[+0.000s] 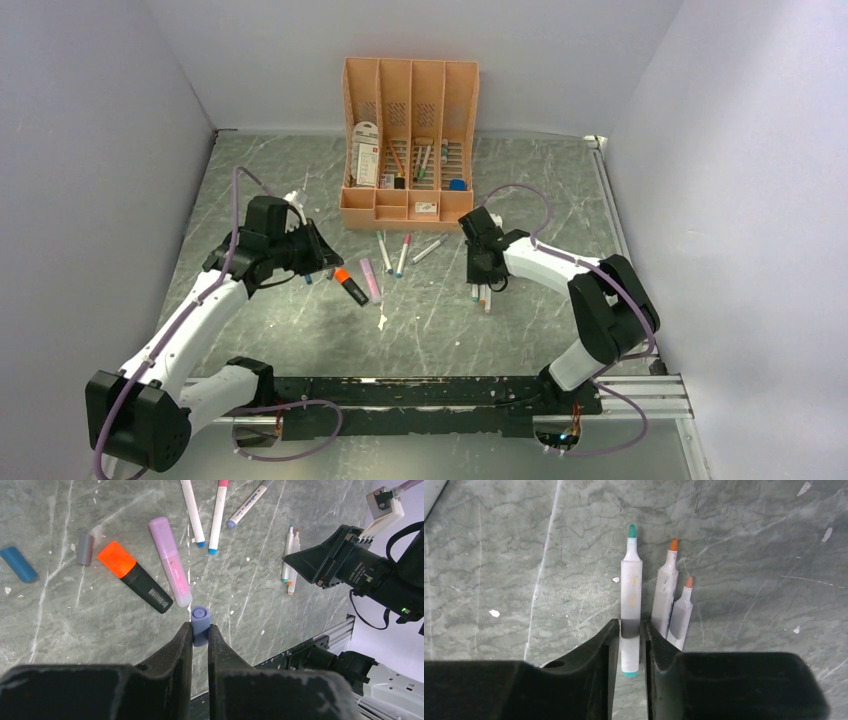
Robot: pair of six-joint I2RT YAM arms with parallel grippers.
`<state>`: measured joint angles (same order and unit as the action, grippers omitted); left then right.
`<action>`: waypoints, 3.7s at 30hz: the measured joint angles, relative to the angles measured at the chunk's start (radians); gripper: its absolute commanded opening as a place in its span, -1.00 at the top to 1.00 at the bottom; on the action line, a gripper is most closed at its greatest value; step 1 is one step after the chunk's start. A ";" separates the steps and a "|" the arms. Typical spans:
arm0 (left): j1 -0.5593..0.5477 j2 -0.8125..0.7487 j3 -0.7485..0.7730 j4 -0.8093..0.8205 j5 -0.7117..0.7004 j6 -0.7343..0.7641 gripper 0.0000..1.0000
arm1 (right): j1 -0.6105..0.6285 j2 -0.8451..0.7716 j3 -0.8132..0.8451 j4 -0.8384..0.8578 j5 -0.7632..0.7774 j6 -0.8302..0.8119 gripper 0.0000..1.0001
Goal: Open the pen caps
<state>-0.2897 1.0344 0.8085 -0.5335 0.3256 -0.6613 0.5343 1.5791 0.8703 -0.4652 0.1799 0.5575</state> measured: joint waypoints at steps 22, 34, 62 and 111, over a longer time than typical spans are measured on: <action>0.000 0.264 0.000 -0.035 -0.174 0.026 0.68 | 0.004 -0.273 -0.019 -0.030 -0.091 -0.006 0.33; 0.000 0.355 0.002 -0.058 -0.294 0.048 0.56 | 0.039 -0.300 -0.071 -0.012 -0.208 0.003 0.27; 0.001 0.272 0.099 -0.111 -0.201 0.101 -0.98 | 0.094 0.187 0.348 -0.028 -0.118 -0.009 -0.33; -0.001 0.018 -0.134 0.220 0.359 0.030 -0.98 | 0.225 -0.082 0.106 0.014 -0.203 0.044 1.00</action>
<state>-0.2909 1.0527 0.6746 -0.3130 0.6846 -0.6315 0.7597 1.4971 0.9764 -0.4515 -0.0235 0.6018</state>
